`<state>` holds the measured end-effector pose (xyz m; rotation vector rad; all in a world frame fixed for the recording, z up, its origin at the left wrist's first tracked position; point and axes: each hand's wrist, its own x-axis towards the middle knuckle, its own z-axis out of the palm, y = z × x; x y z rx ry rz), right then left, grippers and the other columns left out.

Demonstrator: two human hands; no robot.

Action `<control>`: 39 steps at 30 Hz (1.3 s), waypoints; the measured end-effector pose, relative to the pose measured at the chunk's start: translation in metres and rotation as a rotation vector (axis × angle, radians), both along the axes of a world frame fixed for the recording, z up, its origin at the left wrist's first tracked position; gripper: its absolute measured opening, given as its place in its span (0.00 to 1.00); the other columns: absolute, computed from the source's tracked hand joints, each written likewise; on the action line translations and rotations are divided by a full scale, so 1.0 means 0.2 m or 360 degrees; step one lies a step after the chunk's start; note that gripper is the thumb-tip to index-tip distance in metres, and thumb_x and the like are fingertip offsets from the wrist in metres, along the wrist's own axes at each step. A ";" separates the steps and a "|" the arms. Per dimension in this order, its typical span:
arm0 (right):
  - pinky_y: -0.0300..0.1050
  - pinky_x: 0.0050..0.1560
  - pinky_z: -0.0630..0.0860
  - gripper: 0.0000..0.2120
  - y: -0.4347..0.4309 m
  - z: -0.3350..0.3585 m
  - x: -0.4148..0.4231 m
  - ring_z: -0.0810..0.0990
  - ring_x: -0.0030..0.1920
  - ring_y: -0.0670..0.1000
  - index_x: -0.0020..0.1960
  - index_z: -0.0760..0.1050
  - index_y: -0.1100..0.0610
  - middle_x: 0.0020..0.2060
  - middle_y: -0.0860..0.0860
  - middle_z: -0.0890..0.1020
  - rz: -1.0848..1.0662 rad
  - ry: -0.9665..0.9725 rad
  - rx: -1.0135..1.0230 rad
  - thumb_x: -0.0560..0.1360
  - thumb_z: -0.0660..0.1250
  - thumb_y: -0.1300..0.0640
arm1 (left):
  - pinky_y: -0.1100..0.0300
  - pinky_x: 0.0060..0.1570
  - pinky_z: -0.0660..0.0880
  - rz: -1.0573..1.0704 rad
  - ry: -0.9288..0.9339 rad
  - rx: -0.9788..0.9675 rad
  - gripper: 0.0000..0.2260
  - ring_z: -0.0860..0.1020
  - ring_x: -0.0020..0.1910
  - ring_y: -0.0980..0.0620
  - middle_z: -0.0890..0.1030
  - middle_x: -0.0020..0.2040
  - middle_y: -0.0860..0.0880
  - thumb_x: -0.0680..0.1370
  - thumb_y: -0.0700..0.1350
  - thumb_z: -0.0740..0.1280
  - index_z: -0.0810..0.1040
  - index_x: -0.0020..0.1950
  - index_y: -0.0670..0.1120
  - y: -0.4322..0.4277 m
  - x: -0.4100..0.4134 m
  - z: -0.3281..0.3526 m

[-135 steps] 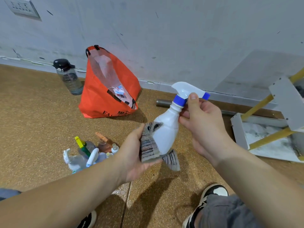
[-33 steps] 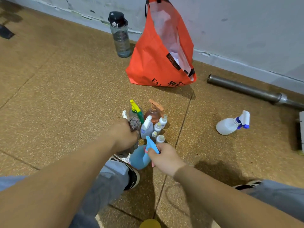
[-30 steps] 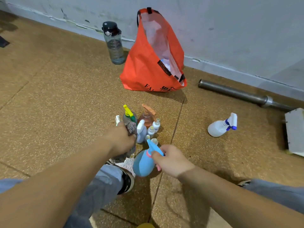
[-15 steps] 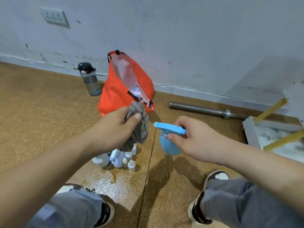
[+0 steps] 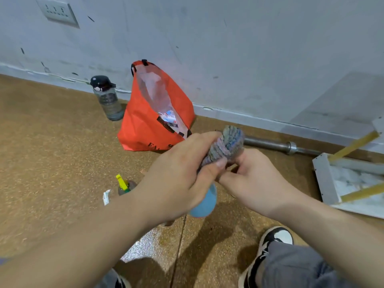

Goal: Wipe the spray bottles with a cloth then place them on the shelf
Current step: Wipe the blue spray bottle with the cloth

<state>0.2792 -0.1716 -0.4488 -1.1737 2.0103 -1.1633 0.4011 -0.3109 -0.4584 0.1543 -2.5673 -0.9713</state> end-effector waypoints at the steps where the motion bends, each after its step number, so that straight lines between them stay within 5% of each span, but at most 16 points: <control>1: 0.41 0.42 0.74 0.05 -0.01 -0.01 -0.01 0.77 0.38 0.43 0.46 0.82 0.59 0.39 0.52 0.84 -0.0019 -0.0037 -0.0007 0.79 0.69 0.65 | 0.58 0.52 0.75 0.0060 0.0026 0.0046 0.15 0.78 0.53 0.58 0.78 0.53 0.61 0.84 0.55 0.57 0.72 0.69 0.54 -0.01 -0.01 -0.02; 3: 0.47 0.40 0.76 0.05 -0.04 0.00 -0.02 0.78 0.37 0.46 0.46 0.83 0.61 0.39 0.57 0.85 -0.0065 -0.0149 -0.0057 0.80 0.71 0.61 | 0.54 0.49 0.77 0.0158 0.0040 0.0262 0.15 0.80 0.48 0.57 0.80 0.49 0.58 0.84 0.58 0.54 0.71 0.65 0.53 -0.05 -0.02 -0.03; 5: 0.53 0.49 0.81 0.05 -0.05 0.03 -0.03 0.84 0.43 0.52 0.50 0.84 0.61 0.45 0.60 0.87 -0.0089 -0.0273 -0.0112 0.80 0.71 0.59 | 0.48 0.55 0.78 0.0189 0.0027 0.0513 0.17 0.81 0.54 0.54 0.83 0.53 0.53 0.86 0.58 0.54 0.73 0.67 0.50 -0.07 -0.02 -0.04; 9: 0.71 0.64 0.73 0.14 -0.04 0.05 -0.12 0.84 0.51 0.59 0.53 0.86 0.59 0.53 0.65 0.85 -0.0255 -0.0304 -0.0009 0.77 0.75 0.48 | 0.40 0.65 0.76 0.0389 -0.0244 0.1156 0.17 0.82 0.60 0.51 0.85 0.57 0.50 0.82 0.62 0.60 0.80 0.61 0.54 -0.13 0.01 -0.14; 12: 0.68 0.67 0.74 0.08 -0.03 0.08 -0.15 0.82 0.49 0.53 0.51 0.87 0.56 0.50 0.59 0.88 -0.0352 -0.0490 -0.0030 0.79 0.72 0.52 | 0.41 0.65 0.78 0.0631 -0.0246 0.1468 0.17 0.83 0.61 0.47 0.87 0.56 0.50 0.82 0.62 0.61 0.82 0.59 0.53 -0.15 0.01 -0.15; 14: 0.64 0.67 0.76 0.08 -0.02 0.09 -0.15 0.83 0.49 0.52 0.51 0.87 0.55 0.49 0.56 0.88 -0.0357 -0.0502 -0.0011 0.80 0.70 0.55 | 0.48 0.60 0.81 0.0810 -0.0138 0.1411 0.15 0.83 0.59 0.48 0.86 0.55 0.47 0.86 0.56 0.60 0.81 0.58 0.48 -0.16 0.00 -0.11; 18: 0.64 0.57 0.79 0.10 -0.02 0.06 -0.14 0.80 0.44 0.51 0.50 0.85 0.56 0.46 0.58 0.87 -0.0187 -0.0234 0.0100 0.82 0.68 0.52 | 0.53 0.58 0.77 0.0468 0.0179 0.0548 0.12 0.80 0.53 0.56 0.82 0.51 0.54 0.86 0.53 0.57 0.77 0.60 0.49 -0.10 0.00 0.03; 21: 0.43 0.44 0.78 0.08 -0.02 0.05 -0.08 0.78 0.40 0.40 0.45 0.79 0.51 0.38 0.45 0.84 0.0066 -0.0065 0.0101 0.78 0.65 0.61 | 0.56 0.65 0.73 -0.0009 0.0176 0.0178 0.16 0.77 0.64 0.56 0.78 0.63 0.53 0.85 0.46 0.61 0.74 0.72 0.47 0.00 -0.02 0.02; 23: 0.43 0.44 0.78 0.12 -0.02 0.05 -0.05 0.79 0.42 0.42 0.44 0.76 0.50 0.38 0.43 0.81 0.0110 -0.0040 0.0108 0.72 0.61 0.66 | 0.53 0.69 0.72 -0.0126 0.0142 0.0056 0.21 0.75 0.68 0.52 0.75 0.68 0.49 0.84 0.44 0.63 0.69 0.78 0.45 0.03 -0.03 -0.03; 26: 0.65 0.51 0.80 0.06 -0.02 0.04 -0.09 0.83 0.48 0.63 0.48 0.79 0.58 0.43 0.58 0.85 0.0015 -0.0027 0.0054 0.79 0.63 0.59 | 0.50 0.67 0.73 -0.0031 0.0141 0.0274 0.20 0.76 0.67 0.52 0.77 0.66 0.51 0.85 0.45 0.61 0.69 0.78 0.47 0.01 -0.05 -0.08; 28: 0.70 0.57 0.78 0.11 -0.01 0.04 -0.13 0.82 0.51 0.67 0.50 0.81 0.61 0.47 0.63 0.85 -0.0156 -0.0155 0.0037 0.82 0.65 0.53 | 0.47 0.67 0.74 0.0084 0.0112 0.0648 0.17 0.78 0.65 0.51 0.81 0.64 0.53 0.85 0.48 0.59 0.72 0.74 0.50 -0.01 -0.05 -0.10; 31: 0.70 0.61 0.76 0.14 0.00 0.05 -0.16 0.82 0.44 0.61 0.50 0.82 0.63 0.49 0.65 0.84 -0.0281 -0.0247 0.0206 0.82 0.67 0.51 | 0.56 0.63 0.77 0.0166 -0.0043 0.1137 0.13 0.81 0.63 0.55 0.84 0.62 0.55 0.87 0.47 0.60 0.77 0.70 0.51 0.00 -0.04 -0.10; 34: 0.56 0.58 0.80 0.14 0.01 0.05 -0.17 0.81 0.42 0.50 0.51 0.82 0.64 0.46 0.61 0.86 -0.0341 -0.0414 0.0219 0.83 0.66 0.53 | 0.53 0.49 0.83 0.0555 -0.0116 0.1489 0.10 0.87 0.47 0.52 0.88 0.46 0.52 0.87 0.45 0.61 0.83 0.54 0.47 -0.02 -0.05 -0.03; 36: 0.48 0.53 0.81 0.13 0.01 0.05 -0.17 0.82 0.40 0.48 0.49 0.82 0.63 0.43 0.55 0.86 -0.0323 -0.0440 0.0148 0.84 0.65 0.54 | 0.59 0.43 0.81 0.0663 -0.0017 0.1272 0.12 0.85 0.43 0.57 0.86 0.41 0.56 0.87 0.47 0.61 0.81 0.50 0.48 -0.06 -0.05 0.00; 39: 0.67 0.59 0.79 0.18 0.00 0.04 -0.13 0.85 0.48 0.60 0.52 0.81 0.61 0.48 0.61 0.86 -0.0140 -0.0289 0.0105 0.82 0.64 0.46 | 0.63 0.62 0.75 0.0146 0.0116 0.0795 0.12 0.79 0.64 0.61 0.84 0.61 0.58 0.85 0.47 0.60 0.78 0.67 0.53 -0.04 -0.03 0.02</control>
